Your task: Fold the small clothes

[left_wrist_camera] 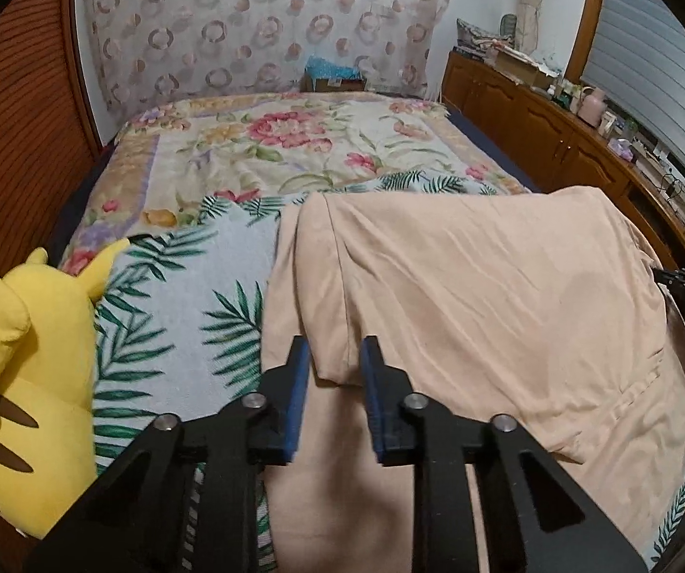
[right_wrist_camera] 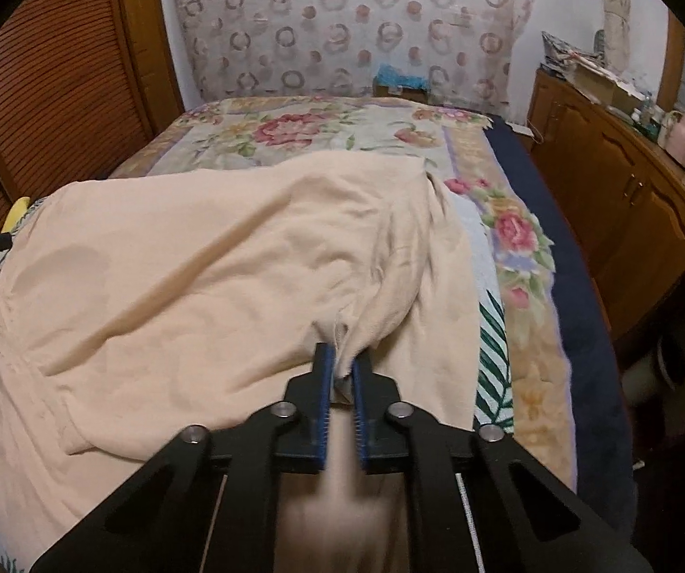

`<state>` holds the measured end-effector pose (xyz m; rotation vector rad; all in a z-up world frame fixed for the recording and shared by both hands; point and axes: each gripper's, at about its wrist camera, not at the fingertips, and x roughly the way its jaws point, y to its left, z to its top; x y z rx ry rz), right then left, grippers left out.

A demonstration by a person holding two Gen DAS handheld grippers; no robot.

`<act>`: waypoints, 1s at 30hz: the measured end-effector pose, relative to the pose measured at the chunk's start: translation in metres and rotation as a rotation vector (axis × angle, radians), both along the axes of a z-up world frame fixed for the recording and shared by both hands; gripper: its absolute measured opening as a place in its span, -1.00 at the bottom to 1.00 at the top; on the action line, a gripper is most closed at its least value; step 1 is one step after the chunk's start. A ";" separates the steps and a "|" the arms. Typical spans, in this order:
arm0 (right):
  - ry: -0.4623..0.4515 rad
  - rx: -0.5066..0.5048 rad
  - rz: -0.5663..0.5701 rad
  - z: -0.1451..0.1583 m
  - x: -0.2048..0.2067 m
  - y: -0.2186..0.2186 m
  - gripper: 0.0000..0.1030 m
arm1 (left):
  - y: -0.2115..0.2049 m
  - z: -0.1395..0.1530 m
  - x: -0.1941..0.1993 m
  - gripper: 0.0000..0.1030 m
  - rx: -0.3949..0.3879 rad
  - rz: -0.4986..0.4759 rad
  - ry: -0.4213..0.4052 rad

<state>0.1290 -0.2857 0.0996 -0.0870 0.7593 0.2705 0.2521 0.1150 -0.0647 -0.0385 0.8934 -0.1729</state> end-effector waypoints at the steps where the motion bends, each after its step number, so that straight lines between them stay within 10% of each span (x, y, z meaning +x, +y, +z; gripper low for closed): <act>1: -0.008 0.009 0.008 0.002 -0.001 -0.001 -0.92 | 0.001 0.000 0.000 -0.62 0.003 0.001 0.000; 18: -0.083 0.086 0.013 -0.002 -0.003 -0.016 -0.95 | -0.009 -0.016 0.012 -0.65 0.045 -0.042 0.064; 20: -0.086 0.086 0.010 -0.001 -0.003 -0.015 -0.95 | -0.015 -0.016 0.011 -0.92 0.060 -0.069 0.063; 30: -0.165 0.111 0.006 0.019 -0.024 -0.023 -0.95 | -0.002 0.043 -0.026 -0.93 0.042 0.015 -0.121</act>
